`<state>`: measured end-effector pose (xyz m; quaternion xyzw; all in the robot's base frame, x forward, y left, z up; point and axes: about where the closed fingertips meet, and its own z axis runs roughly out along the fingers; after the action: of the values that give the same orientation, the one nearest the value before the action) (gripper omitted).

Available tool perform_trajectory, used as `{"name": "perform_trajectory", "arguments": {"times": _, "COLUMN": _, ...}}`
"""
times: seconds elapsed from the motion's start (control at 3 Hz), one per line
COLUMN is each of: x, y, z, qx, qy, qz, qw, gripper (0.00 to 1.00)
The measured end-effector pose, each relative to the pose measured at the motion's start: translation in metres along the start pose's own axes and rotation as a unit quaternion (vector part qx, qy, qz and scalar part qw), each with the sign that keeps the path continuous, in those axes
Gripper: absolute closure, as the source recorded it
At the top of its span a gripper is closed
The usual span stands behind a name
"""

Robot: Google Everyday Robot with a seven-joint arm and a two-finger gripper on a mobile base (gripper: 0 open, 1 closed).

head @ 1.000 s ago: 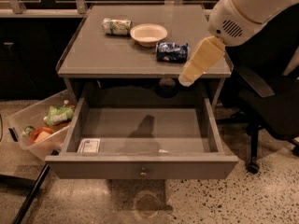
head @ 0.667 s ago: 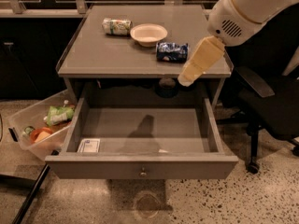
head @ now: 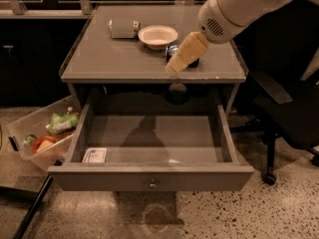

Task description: Place 7up can into top drawer

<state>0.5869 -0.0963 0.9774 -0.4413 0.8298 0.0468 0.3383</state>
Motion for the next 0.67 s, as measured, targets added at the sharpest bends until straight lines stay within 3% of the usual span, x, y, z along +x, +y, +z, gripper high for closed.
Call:
{"name": "perform_trajectory", "arguments": {"times": 0.33, "x": -0.04, "y": -0.016, "z": 0.027, "qx": 0.016, "qy": -0.057, "qz": 0.018, "qw": 0.9981, "gripper": 0.0}}
{"name": "perform_trajectory", "arguments": {"times": 0.67, "x": -0.083, "y": -0.034, "z": 0.049, "qx": 0.026, "qy": -0.105, "qz": 0.014, "qw": 0.994, "gripper": 0.0}}
